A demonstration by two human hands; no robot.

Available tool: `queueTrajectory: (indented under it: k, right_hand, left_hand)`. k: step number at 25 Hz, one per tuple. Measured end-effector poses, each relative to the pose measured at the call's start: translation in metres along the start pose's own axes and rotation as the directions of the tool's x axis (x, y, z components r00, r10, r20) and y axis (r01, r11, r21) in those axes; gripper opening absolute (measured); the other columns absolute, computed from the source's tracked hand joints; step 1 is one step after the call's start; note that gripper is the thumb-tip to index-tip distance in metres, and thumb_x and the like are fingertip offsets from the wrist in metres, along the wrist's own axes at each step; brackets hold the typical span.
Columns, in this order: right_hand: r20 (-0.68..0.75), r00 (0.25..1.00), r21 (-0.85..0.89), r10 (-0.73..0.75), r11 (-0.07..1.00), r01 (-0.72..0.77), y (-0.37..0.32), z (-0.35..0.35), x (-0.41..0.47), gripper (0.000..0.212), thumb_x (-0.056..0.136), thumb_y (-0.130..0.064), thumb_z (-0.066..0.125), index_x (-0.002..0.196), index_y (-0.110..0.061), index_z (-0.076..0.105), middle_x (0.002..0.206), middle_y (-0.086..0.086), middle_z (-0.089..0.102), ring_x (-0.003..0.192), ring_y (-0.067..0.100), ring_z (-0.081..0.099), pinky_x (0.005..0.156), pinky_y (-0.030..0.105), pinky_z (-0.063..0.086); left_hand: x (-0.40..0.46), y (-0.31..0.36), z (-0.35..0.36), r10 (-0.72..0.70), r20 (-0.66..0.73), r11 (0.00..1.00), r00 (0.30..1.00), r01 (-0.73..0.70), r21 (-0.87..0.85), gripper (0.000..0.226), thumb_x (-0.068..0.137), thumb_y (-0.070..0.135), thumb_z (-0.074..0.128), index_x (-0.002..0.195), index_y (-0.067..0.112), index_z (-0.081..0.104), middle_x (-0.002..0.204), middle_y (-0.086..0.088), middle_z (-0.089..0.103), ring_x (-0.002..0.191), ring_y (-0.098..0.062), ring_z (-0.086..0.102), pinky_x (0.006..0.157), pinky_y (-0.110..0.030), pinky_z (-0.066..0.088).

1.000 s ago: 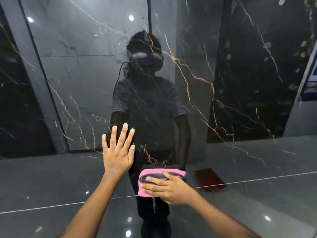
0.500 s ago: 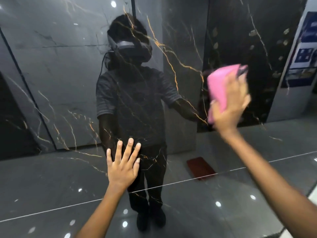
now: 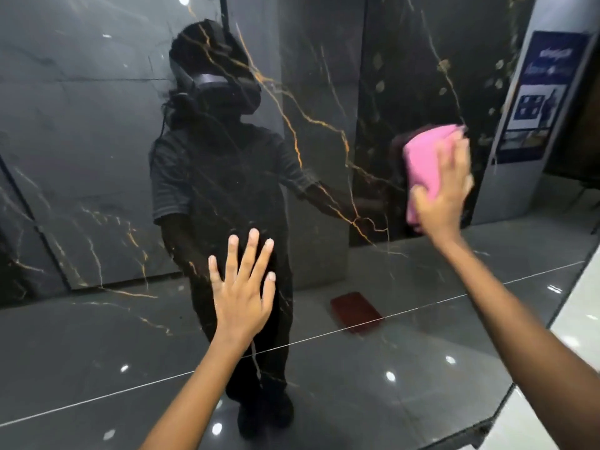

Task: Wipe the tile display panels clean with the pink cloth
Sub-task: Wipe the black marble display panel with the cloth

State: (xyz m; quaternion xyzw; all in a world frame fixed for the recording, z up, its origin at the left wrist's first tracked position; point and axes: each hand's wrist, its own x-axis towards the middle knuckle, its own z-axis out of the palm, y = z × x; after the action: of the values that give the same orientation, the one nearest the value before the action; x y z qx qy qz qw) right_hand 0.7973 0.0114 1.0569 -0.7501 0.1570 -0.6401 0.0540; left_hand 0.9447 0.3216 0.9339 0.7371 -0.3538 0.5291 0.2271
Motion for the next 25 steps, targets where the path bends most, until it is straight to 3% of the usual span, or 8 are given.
queueTrajectory:
  k: [3,6,10,12,17,20,23,25]
  right_hand:
    - [-0.115,0.965,0.030,0.235,0.972,-0.233,0.013,0.002,0.008,0.082,0.073,-0.019,0.050,0.152,-0.012,0.028,0.161,0.014,0.018,0.149,0.030,0.013,0.115,0.052,0.018]
    - [0.211,0.959,-0.131,-0.187,0.967,0.217,-0.009,0.043,-0.138,0.096,0.067,-0.028,0.048,0.156,-0.017,0.012,0.158,0.008,0.015,0.150,0.025,0.000,0.106,0.054,0.030]
    - [0.628,0.268,0.048,-0.731,0.380,0.924,-0.008,0.052,-0.266,0.100,0.069,-0.034,0.063,0.155,-0.032,0.012,0.155,-0.014,0.026,0.151,0.015,0.000,0.119,0.052,0.012]
    - [0.534,0.329,0.033,-0.778,0.409,0.912,-0.007,0.046,-0.219,0.094,0.071,-0.035,0.059,0.154,-0.032,0.016,0.155,-0.015,0.025,0.149,0.015,0.008,0.119,0.046,-0.001]
    - [0.078,0.953,-0.004,-0.292,0.956,0.293,-0.005,0.010,0.012,0.086,0.071,-0.024,0.051,0.153,-0.014,0.027,0.162,0.008,0.017,0.149,0.026,0.012,0.113,0.042,0.019]
    - [-0.157,0.956,0.157,0.249,0.962,-0.225,-0.024,-0.005,0.091,0.078,0.075,-0.023,0.050,0.151,-0.013,0.032,0.159,0.012,0.024,0.148,0.028,0.016,0.116,0.050,0.020]
    - [-0.128,0.991,0.080,-0.022,0.996,0.033,-0.064,0.027,0.020,0.080,0.073,-0.032,0.052,0.147,-0.005,0.037,0.153,0.023,0.033,0.145,0.030,0.025,0.111,0.043,0.030]
    - [0.182,0.798,0.002,-0.574,0.812,0.584,-0.091,0.054,-0.087,0.078,0.071,-0.036,0.055,0.144,-0.012,0.042,0.148,0.013,0.044,0.148,0.024,0.019,0.107,0.044,0.036]
  left_hand:
    - [0.004,-0.004,0.021,0.054,-0.050,0.990,0.997,-0.048,0.130,0.058,0.102,0.036,0.027,0.156,0.029,0.008,0.163,0.008,-0.001,0.150,-0.022,-0.005,0.119,-0.048,-0.004]
    - [-0.003,-0.008,0.024,0.095,-0.061,0.977,0.994,-0.081,0.199,0.056,0.103,0.036,0.026,0.156,0.025,0.012,0.164,0.005,0.000,0.150,-0.026,-0.004,0.118,-0.051,-0.002]
    - [0.001,-0.009,0.026,0.115,-0.078,0.973,0.990,-0.097,0.209,0.056,0.103,0.036,0.027,0.156,0.025,0.014,0.164,0.005,0.001,0.150,-0.026,-0.003,0.119,-0.051,-0.002]
    - [0.003,-0.008,0.022,0.101,-0.057,0.972,0.993,-0.086,0.220,0.056,0.103,0.036,0.026,0.156,0.026,0.013,0.164,0.006,0.001,0.150,-0.026,-0.003,0.119,-0.050,-0.003]
    - [0.023,0.001,-0.004,0.033,-0.041,0.999,0.999,-0.032,0.016,0.061,0.096,0.034,0.038,0.153,0.031,0.018,0.163,0.014,-0.002,0.150,-0.016,-0.002,0.118,-0.046,-0.006]
    - [0.074,-0.017,-0.025,-0.121,-0.146,0.993,0.982,0.122,-0.004,0.056,0.096,0.031,0.037,0.151,0.023,0.026,0.162,0.002,0.014,0.150,-0.015,-0.003,0.118,-0.044,-0.008]
    - [0.088,-0.034,-0.025,-0.125,-0.168,0.984,0.978,0.144,0.106,0.058,0.099,0.032,0.033,0.155,0.021,0.018,0.162,0.000,0.012,0.150,-0.019,-0.006,0.119,-0.046,-0.005]
    - [0.084,-0.036,-0.019,-0.051,-0.167,0.981,0.985,0.081,0.178,0.058,0.100,0.033,0.031,0.155,0.021,0.016,0.163,0.003,0.003,0.150,-0.023,-0.005,0.119,-0.047,-0.003]
